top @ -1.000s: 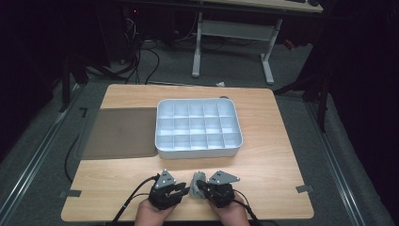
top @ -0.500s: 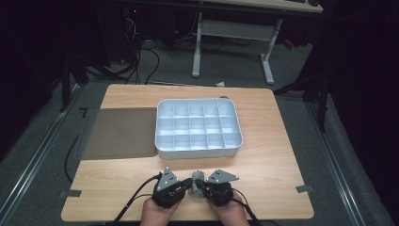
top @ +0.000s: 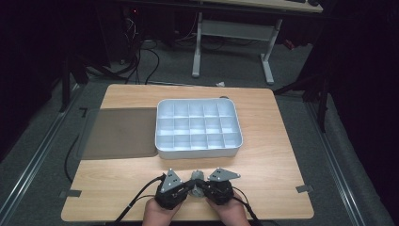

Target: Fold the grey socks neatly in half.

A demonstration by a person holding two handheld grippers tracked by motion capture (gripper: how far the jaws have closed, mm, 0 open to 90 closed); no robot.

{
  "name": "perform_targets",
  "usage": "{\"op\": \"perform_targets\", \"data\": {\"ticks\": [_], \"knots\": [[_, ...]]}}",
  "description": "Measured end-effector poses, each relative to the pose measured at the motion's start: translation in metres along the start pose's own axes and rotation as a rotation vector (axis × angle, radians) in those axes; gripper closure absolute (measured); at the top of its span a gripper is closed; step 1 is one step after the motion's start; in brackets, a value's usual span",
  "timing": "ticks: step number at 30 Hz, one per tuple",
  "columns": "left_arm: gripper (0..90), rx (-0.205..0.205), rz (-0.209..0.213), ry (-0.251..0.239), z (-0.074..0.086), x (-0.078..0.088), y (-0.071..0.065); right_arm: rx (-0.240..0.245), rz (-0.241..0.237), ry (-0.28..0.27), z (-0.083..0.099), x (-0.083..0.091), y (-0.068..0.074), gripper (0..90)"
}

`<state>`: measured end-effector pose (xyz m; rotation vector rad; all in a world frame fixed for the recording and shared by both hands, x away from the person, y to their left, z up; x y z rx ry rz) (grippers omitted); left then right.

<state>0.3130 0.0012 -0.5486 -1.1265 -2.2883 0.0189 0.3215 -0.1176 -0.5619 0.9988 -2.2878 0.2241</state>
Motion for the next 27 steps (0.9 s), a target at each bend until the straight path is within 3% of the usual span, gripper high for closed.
{"op": "perform_targets", "data": {"ticks": [11,22,27], "knots": [[87.9,-0.039,-0.021,0.033,0.008,-0.003,-0.002,-0.007,0.003,-0.010,-0.002,0.001,0.000,89.9],[88.0,-0.049,-0.028,0.040,0.011,-0.004,-0.001,0.018,0.043,-0.040,-0.007,0.018,-0.001,87.4],[88.1,-0.047,-0.034,0.043,0.012,-0.005,-0.001,0.025,0.047,-0.025,-0.001,0.020,0.004,84.7]]}}
Point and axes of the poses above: each handheld gripper's, and its own axes: x roughly backward along the jaws, z roughly out of its underside, y roughly to its left, the point moved 6 cm from there along -x, roughly forward along the jaws, and after that the axes turned 5 degrees about x, right-handed, at the moved point
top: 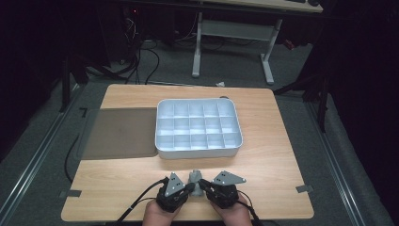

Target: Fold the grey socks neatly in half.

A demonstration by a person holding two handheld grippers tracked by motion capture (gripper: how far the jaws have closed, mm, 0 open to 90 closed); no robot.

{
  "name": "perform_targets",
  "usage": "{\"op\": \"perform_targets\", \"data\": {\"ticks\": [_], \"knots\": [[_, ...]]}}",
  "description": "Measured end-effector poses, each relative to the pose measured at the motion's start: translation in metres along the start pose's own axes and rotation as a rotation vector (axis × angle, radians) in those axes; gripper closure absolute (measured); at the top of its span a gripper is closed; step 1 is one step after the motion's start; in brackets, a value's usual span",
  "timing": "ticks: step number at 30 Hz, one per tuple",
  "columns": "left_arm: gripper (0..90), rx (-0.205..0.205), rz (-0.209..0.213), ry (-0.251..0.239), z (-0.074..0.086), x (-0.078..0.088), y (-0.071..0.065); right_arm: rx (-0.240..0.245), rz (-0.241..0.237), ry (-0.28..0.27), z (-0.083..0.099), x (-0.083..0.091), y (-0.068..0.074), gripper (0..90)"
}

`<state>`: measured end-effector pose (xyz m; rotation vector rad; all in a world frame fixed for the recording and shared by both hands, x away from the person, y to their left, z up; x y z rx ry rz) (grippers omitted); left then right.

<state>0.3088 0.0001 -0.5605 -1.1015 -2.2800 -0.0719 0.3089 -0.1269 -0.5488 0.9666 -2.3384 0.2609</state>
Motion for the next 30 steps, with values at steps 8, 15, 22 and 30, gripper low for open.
{"op": "perform_targets", "data": {"ticks": [8,15,22,30], "knots": [[88.1,-0.001,0.000,0.004,0.001,0.000,0.000,-0.030,0.006,-0.002,-0.004,-0.006,-0.005,83.0],[88.2,-0.012,-0.002,0.010,0.002,0.000,0.001,-0.002,0.001,-0.003,-0.024,-0.021,-0.007,84.2],[88.3,-0.016,-0.006,0.008,0.003,0.000,0.002,-0.002,-0.016,0.036,-0.021,-0.033,-0.010,85.2],[88.6,-0.021,-0.006,0.009,0.003,0.000,0.002,-0.038,-0.004,-0.023,-0.020,0.003,-0.009,78.3]]}}
Point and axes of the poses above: each handheld gripper's, and its own axes: x roughly backward along the jaws, z roughly out of its underside, y roughly to its left, the point moved 6 cm from there along -x, roughly forward along the jaws, and after that the axes turned 5 degrees about x, right-handed, at the moved point
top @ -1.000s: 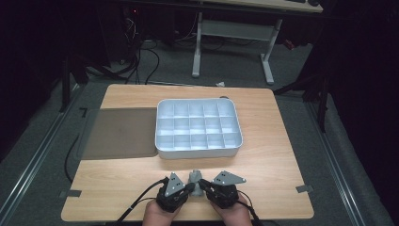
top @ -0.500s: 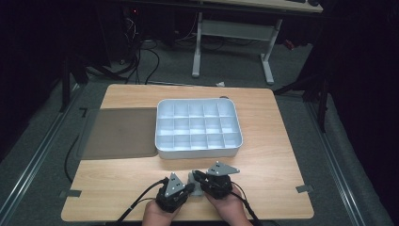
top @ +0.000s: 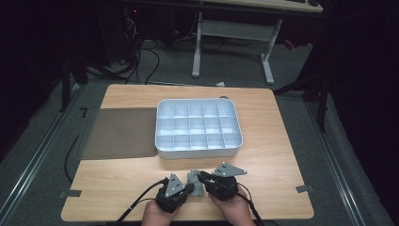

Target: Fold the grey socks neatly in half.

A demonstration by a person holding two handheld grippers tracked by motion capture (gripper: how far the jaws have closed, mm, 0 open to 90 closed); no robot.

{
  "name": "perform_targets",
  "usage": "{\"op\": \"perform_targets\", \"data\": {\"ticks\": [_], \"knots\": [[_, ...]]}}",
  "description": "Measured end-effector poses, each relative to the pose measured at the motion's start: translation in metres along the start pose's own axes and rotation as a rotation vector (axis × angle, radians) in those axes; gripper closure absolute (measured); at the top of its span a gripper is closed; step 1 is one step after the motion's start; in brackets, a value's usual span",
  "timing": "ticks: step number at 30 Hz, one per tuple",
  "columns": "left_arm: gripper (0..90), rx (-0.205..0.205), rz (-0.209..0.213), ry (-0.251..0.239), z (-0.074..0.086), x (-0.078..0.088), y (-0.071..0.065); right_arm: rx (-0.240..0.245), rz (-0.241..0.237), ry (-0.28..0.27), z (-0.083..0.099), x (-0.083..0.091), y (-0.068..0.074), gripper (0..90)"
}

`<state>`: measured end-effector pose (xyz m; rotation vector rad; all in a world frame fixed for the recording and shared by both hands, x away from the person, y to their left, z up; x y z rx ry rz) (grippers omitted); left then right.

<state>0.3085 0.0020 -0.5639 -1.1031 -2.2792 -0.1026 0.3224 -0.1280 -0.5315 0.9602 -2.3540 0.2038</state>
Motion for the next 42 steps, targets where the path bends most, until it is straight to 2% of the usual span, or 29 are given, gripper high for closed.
{"op": "perform_targets", "data": {"ticks": [4,6,8,13,16,19,22,26,34,39,40,41,42], "knots": [[88.6,0.000,-0.003,0.002,0.000,0.000,0.000,-0.044,-0.004,0.028,0.014,0.000,0.000,71.1],[88.6,-0.001,-0.005,0.002,0.000,0.000,0.000,-0.103,-0.016,0.034,0.019,-0.005,-0.001,63.6],[88.5,-0.001,-0.010,0.003,0.001,0.001,0.000,-0.148,-0.033,0.037,0.021,-0.009,-0.001,61.4],[87.7,0.000,-0.014,0.010,0.002,0.003,0.001,-0.149,-0.042,0.072,0.024,-0.016,0.002,60.4],[83.3,0.018,-0.021,0.016,0.002,0.008,0.004,-0.158,-0.046,0.077,0.026,-0.019,0.001,60.3],[81.4,0.025,-0.044,0.007,0.001,0.010,0.008,-0.159,-0.043,0.076,0.026,-0.019,0.000,60.2],[81.1,0.037,-0.058,0.024,0.002,0.007,0.011,-0.171,-0.045,0.083,0.026,-0.020,-0.001,58.4],[82.4,0.021,-0.073,0.048,0.004,0.004,0.009,-0.186,-0.048,0.095,0.027,-0.020,-0.002,55.1],[84.1,0.014,-0.078,0.094,0.008,0.001,0.009,-0.217,-0.076,0.101,0.028,-0.023,0.000,52.4],[82.9,0.016,-0.060,0.108,0.008,0.004,0.011,-0.228,-0.098,0.105,0.029,-0.024,0.001,51.1],[82.1,0.019,-0.060,0.089,0.007,0.007,0.011,-0.226,-0.097,0.107,0.029,-0.024,0.002,51.0],[82.3,0.019,-0.060,0.089,0.007,0.007,0.011,-0.226,-0.097,0.107,0.029,-0.024,0.002,51.0],[82.4,0.016,-0.070,0.038,0.000,0.014,0.011,-0.221,-0.096,0.107,0.029,-0.024,0.002,51.2]]}}
Point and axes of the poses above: each handheld gripper's, and its own axes: x roughly backward along the jaws, z roughly out of its underside, y roughly to its left, the point moved 6 cm from there along -x, roughly forward along the jaws, and after that the axes turned 5 degrees about x, right-handed, at the moved point
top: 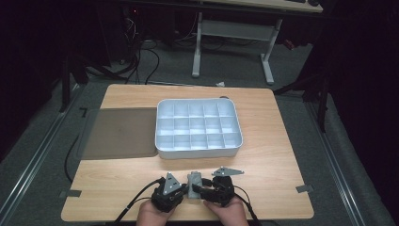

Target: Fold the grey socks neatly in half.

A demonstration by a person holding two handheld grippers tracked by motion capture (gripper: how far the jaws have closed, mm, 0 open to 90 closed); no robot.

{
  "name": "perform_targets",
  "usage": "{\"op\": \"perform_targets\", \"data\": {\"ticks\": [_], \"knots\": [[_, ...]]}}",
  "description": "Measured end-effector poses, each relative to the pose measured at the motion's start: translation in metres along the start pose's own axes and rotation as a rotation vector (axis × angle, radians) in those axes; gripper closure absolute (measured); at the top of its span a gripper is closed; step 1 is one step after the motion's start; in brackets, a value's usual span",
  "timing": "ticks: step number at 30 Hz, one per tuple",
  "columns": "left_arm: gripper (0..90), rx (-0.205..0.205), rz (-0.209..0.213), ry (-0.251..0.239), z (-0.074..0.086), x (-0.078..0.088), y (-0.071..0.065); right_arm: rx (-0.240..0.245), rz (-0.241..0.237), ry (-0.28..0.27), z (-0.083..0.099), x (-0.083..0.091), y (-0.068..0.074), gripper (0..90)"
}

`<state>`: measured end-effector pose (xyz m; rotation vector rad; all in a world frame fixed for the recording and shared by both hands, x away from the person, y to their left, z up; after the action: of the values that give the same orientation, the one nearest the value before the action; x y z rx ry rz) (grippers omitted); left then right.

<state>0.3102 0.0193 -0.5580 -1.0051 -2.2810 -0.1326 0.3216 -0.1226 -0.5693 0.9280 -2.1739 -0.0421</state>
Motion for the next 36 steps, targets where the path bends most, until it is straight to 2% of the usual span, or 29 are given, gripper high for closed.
{"op": "perform_targets", "data": {"ticks": [2,6,9,11,13,18,21,24,25,36], "knots": [[82.6,-0.004,0.004,-0.044,-0.009,0.005,0.000,0.010,-0.004,-0.003,0.000,0.000,0.001,51.5],[82.9,-0.019,0.031,-0.085,-0.019,0.005,-0.004,0.028,-0.021,0.003,0.001,-0.003,0.007,52.1],[84.4,-0.030,0.019,-0.064,-0.018,-0.001,-0.002,0.040,-0.030,0.011,0.001,-0.005,0.011,52.2],[86.1,-0.006,0.015,-0.038,-0.012,-0.006,0.004,0.047,-0.027,0.013,0.000,-0.005,0.011,52.0],[86.5,0.023,0.031,-0.035,-0.008,-0.008,0.008,0.041,-0.028,0.018,-0.001,-0.006,0.010,51.5],[87.1,0.039,0.031,-0.031,-0.003,-0.007,0.011,0.048,-0.020,0.023,-0.002,-0.007,0.011,47.8],[87.6,0.042,0.024,-0.026,0.001,-0.006,0.012,0.043,-0.024,0.028,-0.003,-0.007,0.011,46.9],[87.8,0.038,0.008,0.028,0.006,-0.007,0.013,0.042,-0.026,0.033,-0.003,-0.008,0.011,47.1],[87.5,0.039,0.007,0.012,0.006,-0.006,0.013,0.042,-0.026,0.032,-0.003,-0.008,0.011,47.4],[87.9,0.034,-0.001,0.033,0.010,-0.003,0.014,0.018,-0.060,0.042,-0.003,-0.010,0.016,53.2]]}}
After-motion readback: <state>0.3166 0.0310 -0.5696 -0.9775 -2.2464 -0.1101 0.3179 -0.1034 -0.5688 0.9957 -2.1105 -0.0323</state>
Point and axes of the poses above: each handheld gripper's, and its own axes: x roughly backward along the jaws, z roughly out of its underside, y roughly to its left, the point moved 6 cm from there along -x, roughly forward along the jaws, and after that the axes turned 5 degrees about x, right-handed, at the moved point
